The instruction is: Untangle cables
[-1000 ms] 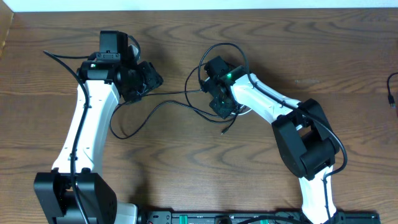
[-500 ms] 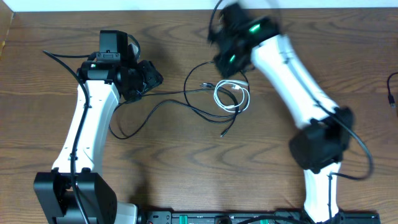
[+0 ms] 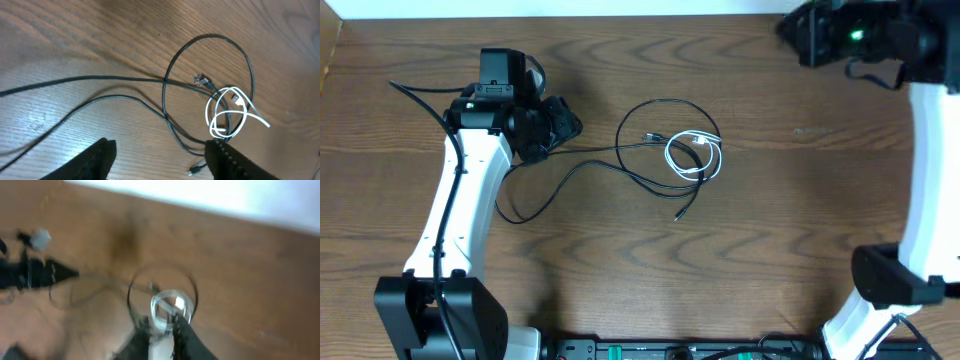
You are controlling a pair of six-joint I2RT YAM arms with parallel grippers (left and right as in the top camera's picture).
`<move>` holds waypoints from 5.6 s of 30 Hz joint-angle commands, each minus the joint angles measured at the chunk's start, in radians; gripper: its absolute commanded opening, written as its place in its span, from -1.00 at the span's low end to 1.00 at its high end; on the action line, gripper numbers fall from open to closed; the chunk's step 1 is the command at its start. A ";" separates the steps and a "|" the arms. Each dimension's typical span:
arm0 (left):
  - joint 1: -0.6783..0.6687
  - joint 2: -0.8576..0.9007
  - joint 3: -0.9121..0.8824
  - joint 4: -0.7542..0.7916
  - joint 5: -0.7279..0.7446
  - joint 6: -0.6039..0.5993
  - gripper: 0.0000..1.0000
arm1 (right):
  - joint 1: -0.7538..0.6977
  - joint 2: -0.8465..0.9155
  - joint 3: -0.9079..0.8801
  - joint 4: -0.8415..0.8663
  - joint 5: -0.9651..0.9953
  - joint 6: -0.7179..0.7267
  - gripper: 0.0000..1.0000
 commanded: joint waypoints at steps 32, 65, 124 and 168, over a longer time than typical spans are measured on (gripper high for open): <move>0.134 0.006 -0.003 0.018 -0.007 0.009 0.82 | 0.312 0.517 -0.488 0.152 -0.023 -0.467 0.18; 0.133 0.006 -0.003 0.010 -0.006 0.009 0.82 | 0.372 0.523 -0.696 0.265 0.031 -0.356 -0.98; 0.133 0.008 -0.004 -0.010 -0.006 0.009 0.82 | -0.171 0.221 0.209 -0.179 0.261 0.198 -0.98; 0.080 -0.063 -0.049 0.087 0.152 0.142 0.83 | -0.551 0.268 -0.034 -0.062 -0.019 -0.032 0.99</move>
